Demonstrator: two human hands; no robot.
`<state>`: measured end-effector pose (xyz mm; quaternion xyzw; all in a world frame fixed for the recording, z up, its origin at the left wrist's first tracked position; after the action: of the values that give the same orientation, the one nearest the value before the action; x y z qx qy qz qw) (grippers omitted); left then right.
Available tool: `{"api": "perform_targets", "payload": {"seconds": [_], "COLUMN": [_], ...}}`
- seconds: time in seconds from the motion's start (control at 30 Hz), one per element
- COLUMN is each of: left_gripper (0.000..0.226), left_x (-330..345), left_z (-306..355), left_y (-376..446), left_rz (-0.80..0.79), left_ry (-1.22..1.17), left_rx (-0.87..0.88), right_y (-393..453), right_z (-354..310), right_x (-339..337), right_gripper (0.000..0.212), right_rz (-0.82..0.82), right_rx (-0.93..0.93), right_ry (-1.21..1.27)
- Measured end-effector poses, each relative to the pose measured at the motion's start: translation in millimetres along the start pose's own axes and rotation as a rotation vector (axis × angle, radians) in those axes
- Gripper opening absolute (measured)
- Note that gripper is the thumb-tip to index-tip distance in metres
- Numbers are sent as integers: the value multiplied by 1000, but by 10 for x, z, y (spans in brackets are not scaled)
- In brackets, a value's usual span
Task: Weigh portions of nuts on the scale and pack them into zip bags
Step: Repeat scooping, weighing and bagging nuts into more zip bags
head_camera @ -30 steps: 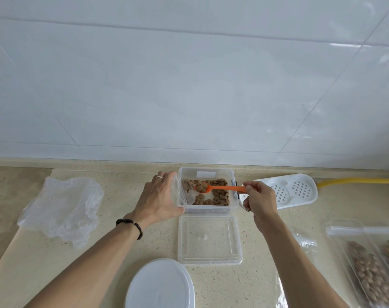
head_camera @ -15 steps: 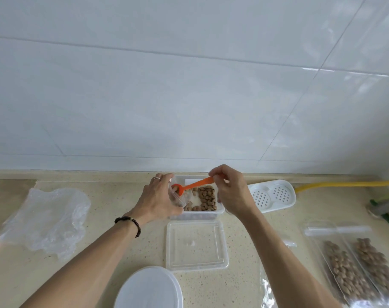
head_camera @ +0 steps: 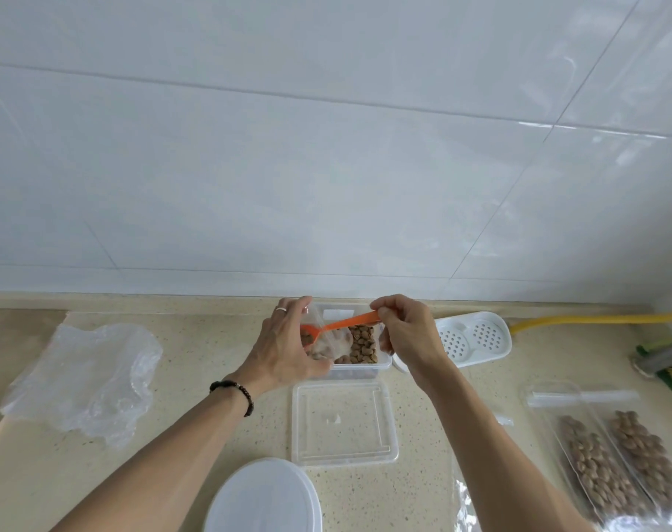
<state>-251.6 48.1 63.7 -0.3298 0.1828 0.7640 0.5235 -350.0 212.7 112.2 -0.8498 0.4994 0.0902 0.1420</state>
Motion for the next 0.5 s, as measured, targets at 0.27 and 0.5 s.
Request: {"api": "perform_targets", "payload": {"seconds": [0.27,0.5], "left_gripper": [120,116], "left_x": [-28,-42], "left_z": [-145,-136], "left_y": [23,80], "left_rz": [-5,9], "left_ry": [-72,-63], "left_rx": [-97,-104], "right_y": [-7,-44], "right_z": [-412,-490], "right_x": [-112,-61], "right_gripper": [27,25], "right_rz": [-8,-60], "right_rx": [-306,-363], "right_ry": [-227,-322]}}
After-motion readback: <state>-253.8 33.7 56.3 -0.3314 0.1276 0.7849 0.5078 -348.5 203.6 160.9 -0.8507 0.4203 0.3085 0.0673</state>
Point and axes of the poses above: each hand's wrist, its own y-axis towards the middle knuckle, its own x-axis out of the palm, z = x × y, the point moved 10 cm from there along y, towards the middle knuckle, and after that the axes turned 3 degrees about -x, right-handed, at the moved point
